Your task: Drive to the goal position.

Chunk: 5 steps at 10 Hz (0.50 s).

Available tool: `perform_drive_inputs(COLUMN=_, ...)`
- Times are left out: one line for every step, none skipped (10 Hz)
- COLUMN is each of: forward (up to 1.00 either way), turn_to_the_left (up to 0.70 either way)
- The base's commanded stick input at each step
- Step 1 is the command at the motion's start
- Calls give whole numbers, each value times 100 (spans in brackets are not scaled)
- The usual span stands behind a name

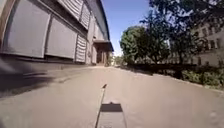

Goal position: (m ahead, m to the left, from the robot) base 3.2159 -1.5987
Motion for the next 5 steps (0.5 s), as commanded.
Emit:
perform_drive_inputs(forward=70, turn_to_the_left=-35)
perform_drive_inputs(forward=70, turn_to_the_left=-26)
perform_drive_inputs(forward=70, turn_to_the_left=-14)
perform_drive_inputs(forward=70, turn_to_the_left=-2)
perform_drive_inputs(forward=70, turn_to_the_left=-1)
